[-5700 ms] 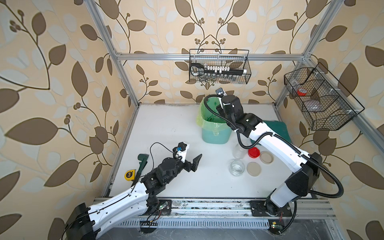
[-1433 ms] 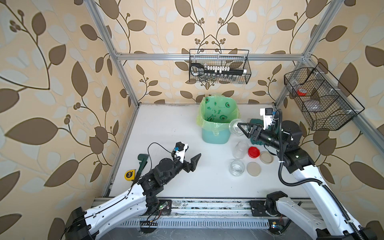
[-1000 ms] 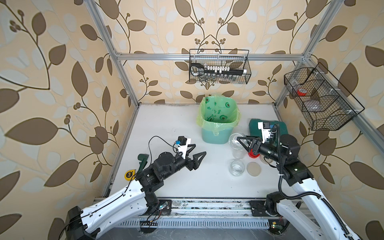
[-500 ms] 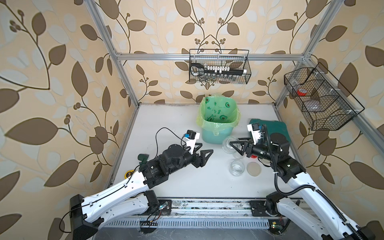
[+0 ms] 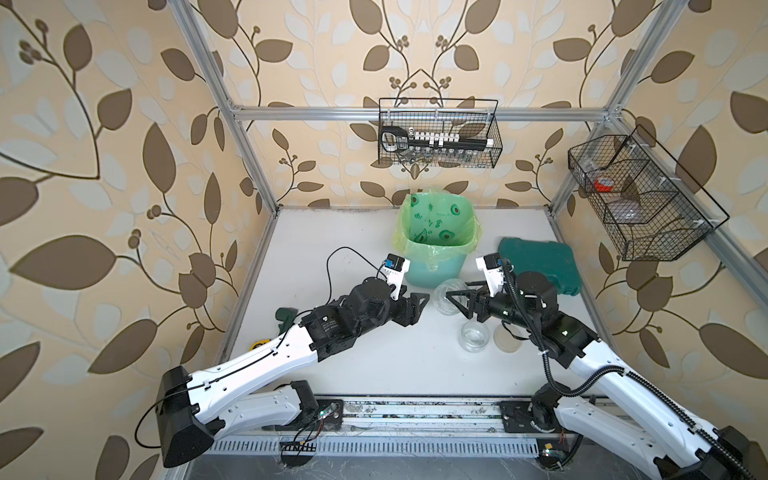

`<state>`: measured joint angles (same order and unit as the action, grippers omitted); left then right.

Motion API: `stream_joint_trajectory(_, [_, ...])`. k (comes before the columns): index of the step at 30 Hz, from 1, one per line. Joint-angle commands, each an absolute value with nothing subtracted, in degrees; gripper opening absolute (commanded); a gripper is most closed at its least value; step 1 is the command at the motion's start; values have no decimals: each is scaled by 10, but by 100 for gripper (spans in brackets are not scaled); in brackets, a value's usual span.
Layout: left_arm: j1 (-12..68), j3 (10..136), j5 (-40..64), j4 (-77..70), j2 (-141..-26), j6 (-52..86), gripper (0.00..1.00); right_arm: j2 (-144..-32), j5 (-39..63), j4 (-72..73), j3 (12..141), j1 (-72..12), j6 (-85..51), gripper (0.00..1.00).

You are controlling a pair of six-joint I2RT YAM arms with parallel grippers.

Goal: Empty moldy peanuts from jars
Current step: Place the jar at the center of the board.

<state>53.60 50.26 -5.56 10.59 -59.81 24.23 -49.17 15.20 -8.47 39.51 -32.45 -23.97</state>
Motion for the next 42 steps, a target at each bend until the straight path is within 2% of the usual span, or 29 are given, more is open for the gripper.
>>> stream_joint_trajectory(1, [540,508,-69,80,-601,245,70,-494,76,-71,425,-354,-249,0])
stream_joint_trajectory(8, [542,463,-59,16,-589,242,56,-523,19,-70,445,-420,-260,0])
stream_joint_trajectory(14, [542,445,-63,1,-588,241,54,-537,-18,-71,457,-458,-269,0])
stream_joint_trajectory(23, [542,435,-56,-19,-586,243,44,-552,-68,-75,473,-501,-278,0])
stream_joint_trajectory(31, [543,436,-44,-23,-597,245,28,-557,-117,-71,470,-521,-287,0])
stream_joint_trajectory(40, [542,435,-32,-28,-605,244,13,-570,-112,-70,475,-521,-287,0])
stream_joint_trajectory(42, [542,435,-31,-28,-604,243,7,-572,-108,-68,476,-523,-286,0])
